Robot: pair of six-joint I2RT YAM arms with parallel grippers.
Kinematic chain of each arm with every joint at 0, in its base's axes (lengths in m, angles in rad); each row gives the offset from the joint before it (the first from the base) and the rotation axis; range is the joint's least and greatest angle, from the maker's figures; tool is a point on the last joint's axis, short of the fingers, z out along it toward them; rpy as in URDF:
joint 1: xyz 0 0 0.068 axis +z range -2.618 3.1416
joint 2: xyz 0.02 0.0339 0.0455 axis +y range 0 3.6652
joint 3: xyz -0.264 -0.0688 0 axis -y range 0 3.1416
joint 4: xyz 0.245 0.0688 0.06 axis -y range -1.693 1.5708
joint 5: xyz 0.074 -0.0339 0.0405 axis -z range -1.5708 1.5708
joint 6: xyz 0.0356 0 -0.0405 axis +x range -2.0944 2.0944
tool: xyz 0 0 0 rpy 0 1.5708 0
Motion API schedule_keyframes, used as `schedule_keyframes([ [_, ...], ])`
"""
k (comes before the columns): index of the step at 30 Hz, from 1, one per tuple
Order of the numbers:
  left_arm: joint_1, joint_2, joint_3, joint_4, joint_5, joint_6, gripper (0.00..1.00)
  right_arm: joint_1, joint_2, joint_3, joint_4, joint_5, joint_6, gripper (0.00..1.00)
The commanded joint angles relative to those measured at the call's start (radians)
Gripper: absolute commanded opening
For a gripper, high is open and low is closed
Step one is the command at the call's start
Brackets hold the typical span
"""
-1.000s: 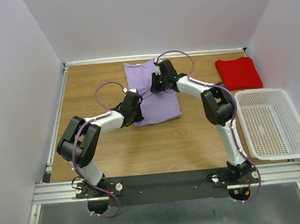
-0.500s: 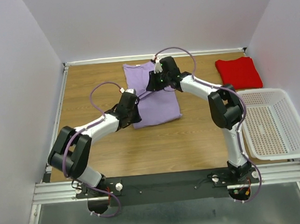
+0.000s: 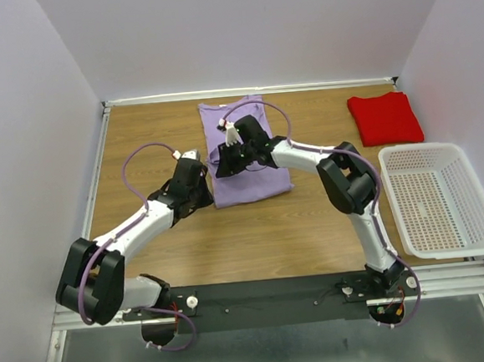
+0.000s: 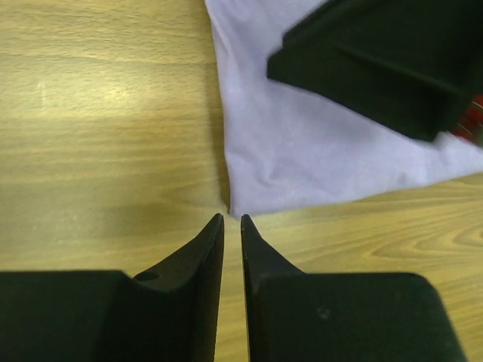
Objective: Fold and stack the t-shirts
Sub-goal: Fold the tshirt
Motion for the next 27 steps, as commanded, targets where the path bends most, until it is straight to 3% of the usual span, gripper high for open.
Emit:
schedule_keyframes([
  [1,0.013,-0.079,0.0,-0.048,-0.033,-0.003,0.22,-0.012,0.082,0.069,0.032,0.027,-0.006,0.31],
  [8,0.024,-0.161,-0.011,-0.089,-0.024,0.002,0.22,-0.033,0.183,0.232,0.028,0.115,-0.022,0.31],
  [13,0.024,-0.201,-0.045,-0.085,0.002,0.002,0.22,-0.077,0.264,0.437,0.027,0.182,0.004,0.33],
  [18,0.032,-0.202,-0.051,-0.05,0.034,0.014,0.22,-0.136,0.338,0.591,-0.001,0.164,0.072,0.35],
  [22,0.072,-0.165,-0.026,0.027,0.103,0.035,0.22,-0.157,0.173,0.446,-0.004,0.127,0.081,0.35],
  [27,0.141,-0.028,0.044,0.176,0.223,0.09,0.22,-0.226,-0.042,0.101,0.001,0.015,0.124,0.35],
])
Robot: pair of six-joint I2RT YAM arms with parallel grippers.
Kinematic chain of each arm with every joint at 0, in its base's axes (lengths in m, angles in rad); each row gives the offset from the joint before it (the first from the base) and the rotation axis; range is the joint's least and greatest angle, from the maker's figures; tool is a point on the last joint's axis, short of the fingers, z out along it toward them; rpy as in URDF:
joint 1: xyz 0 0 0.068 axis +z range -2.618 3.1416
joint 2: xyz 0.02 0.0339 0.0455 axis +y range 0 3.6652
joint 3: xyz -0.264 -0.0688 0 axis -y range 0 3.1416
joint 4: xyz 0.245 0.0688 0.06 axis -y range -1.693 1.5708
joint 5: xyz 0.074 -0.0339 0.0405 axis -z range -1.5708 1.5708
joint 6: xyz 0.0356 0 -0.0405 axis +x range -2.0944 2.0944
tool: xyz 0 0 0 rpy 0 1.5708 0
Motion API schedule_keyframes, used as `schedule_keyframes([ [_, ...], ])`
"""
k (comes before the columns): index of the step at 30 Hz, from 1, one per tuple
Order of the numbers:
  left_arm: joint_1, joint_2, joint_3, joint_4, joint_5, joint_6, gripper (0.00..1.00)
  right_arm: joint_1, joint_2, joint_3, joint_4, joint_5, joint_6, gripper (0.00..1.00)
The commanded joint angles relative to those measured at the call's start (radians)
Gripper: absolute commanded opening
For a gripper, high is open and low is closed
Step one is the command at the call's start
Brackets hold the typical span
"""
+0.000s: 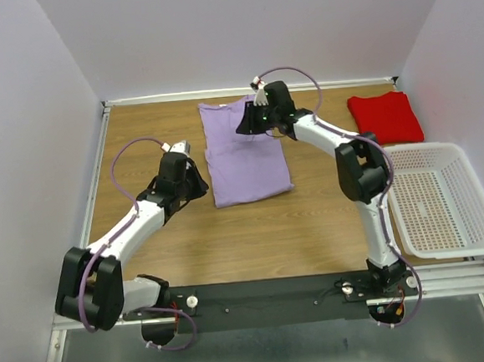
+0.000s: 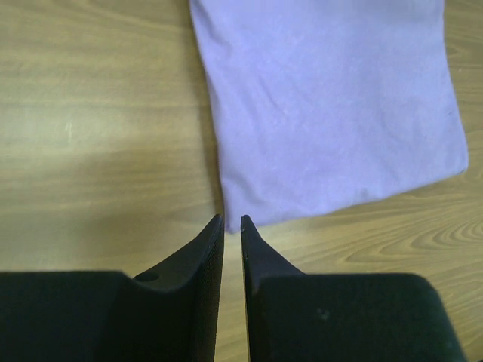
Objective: Fold and stack the t-shirts
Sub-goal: Fold the tshirt
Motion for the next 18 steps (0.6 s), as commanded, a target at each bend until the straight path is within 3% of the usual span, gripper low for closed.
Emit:
schedule_keyframes([
  [1,0.051,0.103,0.07,0.164,0.138,0.056,0.22,-0.05,-0.183,-0.184,0.004,-0.139,0.046,0.35],
  [8,0.088,0.401,0.248,0.271,0.224,0.101,0.16,-0.129,-0.236,-0.361,0.003,-0.238,0.032,0.35],
  [18,0.171,0.77,0.539,0.259,0.284,0.133,0.15,-0.233,-0.009,-0.26,0.005,-0.342,0.027,0.35],
])
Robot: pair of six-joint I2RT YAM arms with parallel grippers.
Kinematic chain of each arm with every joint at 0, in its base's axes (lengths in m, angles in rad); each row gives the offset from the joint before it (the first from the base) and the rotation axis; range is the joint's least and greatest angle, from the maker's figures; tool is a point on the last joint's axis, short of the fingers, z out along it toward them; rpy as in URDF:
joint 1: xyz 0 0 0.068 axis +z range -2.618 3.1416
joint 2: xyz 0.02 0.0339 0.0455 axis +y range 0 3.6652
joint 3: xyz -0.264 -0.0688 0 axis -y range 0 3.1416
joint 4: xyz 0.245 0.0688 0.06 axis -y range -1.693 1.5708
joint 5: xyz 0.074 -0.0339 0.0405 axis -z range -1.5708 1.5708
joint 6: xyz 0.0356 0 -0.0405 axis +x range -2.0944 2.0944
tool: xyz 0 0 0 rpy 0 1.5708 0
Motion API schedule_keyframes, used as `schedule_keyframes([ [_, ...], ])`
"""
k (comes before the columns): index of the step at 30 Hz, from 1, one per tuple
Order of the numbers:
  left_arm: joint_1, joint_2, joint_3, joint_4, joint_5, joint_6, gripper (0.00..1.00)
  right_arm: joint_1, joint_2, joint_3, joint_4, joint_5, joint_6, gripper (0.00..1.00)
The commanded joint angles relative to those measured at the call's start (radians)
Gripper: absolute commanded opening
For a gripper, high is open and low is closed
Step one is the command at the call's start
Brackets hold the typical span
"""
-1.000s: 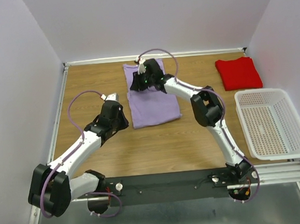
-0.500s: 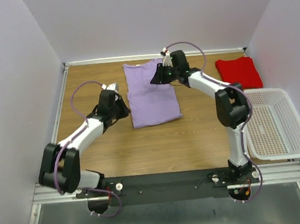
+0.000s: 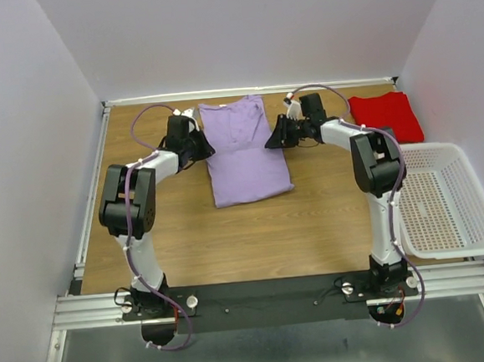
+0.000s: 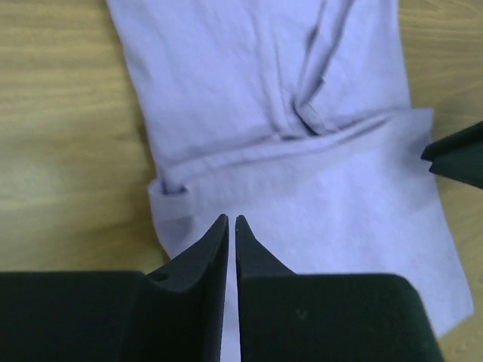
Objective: Fold and stack the t-shirts
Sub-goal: Fold the tshirt
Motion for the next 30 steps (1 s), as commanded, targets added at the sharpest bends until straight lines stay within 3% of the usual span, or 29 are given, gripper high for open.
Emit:
schedule_keyframes([
  [1,0.026,0.126,0.091,-0.011,0.048,0.044,0.15,-0.041,0.116,0.067,-0.003,-0.064,0.002,0.35],
  [7,0.058,0.171,0.111,-0.04,0.06,0.046,0.14,-0.087,0.137,0.067,-0.004,-0.073,0.01,0.35],
  [15,0.057,-0.134,0.008,-0.122,0.034,0.037,0.18,-0.067,-0.192,-0.174,0.004,-0.131,0.024,0.36],
  [21,-0.046,-0.332,-0.222,-0.154,0.059,0.005,0.19,-0.024,-0.373,-0.411,0.079,-0.213,0.094,0.36],
  [25,-0.121,-0.363,-0.355,-0.097,0.053,-0.052,0.19,-0.021,-0.377,-0.538,0.158,-0.216,0.091,0.36],
  [30,-0.124,-0.291,-0.454,0.002,0.015,-0.107,0.18,-0.027,-0.289,-0.64,0.244,-0.193,0.065,0.36],
])
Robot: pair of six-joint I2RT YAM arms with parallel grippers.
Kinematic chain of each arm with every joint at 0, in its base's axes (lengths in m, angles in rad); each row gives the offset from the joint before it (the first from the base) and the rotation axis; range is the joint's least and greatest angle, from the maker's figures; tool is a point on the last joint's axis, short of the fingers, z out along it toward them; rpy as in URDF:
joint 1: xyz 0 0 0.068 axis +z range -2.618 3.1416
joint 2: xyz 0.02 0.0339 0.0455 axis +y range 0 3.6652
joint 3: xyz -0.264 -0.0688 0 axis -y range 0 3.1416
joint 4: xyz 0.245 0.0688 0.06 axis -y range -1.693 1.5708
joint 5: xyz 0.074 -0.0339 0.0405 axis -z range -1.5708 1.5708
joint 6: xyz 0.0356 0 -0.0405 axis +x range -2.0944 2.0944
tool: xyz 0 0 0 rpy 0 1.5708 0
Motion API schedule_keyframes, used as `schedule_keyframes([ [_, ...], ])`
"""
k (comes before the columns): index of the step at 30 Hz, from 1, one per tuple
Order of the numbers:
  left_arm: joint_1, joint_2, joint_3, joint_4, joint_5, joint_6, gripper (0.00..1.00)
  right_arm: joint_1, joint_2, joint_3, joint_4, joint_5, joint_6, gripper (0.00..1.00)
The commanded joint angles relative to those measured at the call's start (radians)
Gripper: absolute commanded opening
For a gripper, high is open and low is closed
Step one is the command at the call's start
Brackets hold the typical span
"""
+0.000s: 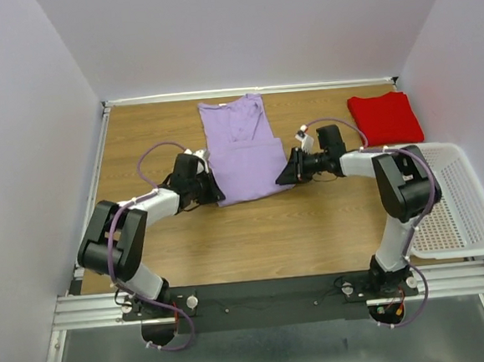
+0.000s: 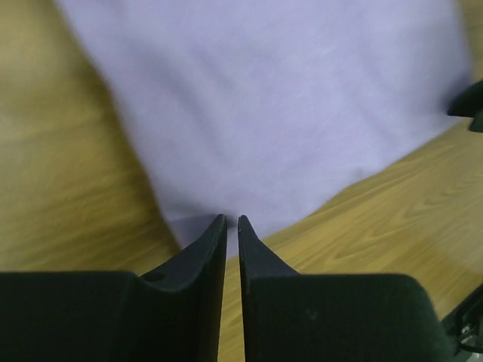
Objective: Fold and stack the t-shirts
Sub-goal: Fold the tshirt
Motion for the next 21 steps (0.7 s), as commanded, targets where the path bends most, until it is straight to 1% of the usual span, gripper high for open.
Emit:
schedule_keyframes([
  [1,0.011,0.062,-0.06,0.063,-0.04,-0.063,0.17,-0.013,0.074,-0.104,0.102,0.01,-0.003,0.35],
  [4,0.014,0.065,-0.097,0.063,-0.064,-0.095,0.17,-0.054,0.105,-0.164,0.189,0.014,0.021,0.35],
  [8,0.02,0.014,-0.155,0.048,-0.092,-0.124,0.16,-0.068,0.096,-0.231,0.206,0.015,0.027,0.35],
  [11,0.025,-0.042,-0.181,0.023,-0.1,-0.121,0.16,-0.068,0.022,-0.265,0.205,0.012,0.044,0.35],
  [12,0.025,-0.068,-0.183,0.001,-0.11,-0.118,0.16,-0.07,-0.034,-0.276,0.203,0.02,0.052,0.35],
  [13,0.025,-0.084,-0.188,-0.009,-0.115,-0.117,0.16,-0.068,-0.056,-0.276,0.197,0.03,0.049,0.35],
  [19,0.023,-0.202,-0.166,-0.095,-0.15,-0.101,0.17,-0.067,-0.197,-0.225,0.043,0.11,0.003,0.36],
  [21,0.02,-0.25,-0.137,-0.147,-0.19,-0.092,0.18,-0.064,-0.231,-0.214,-0.025,0.147,-0.013,0.38],
])
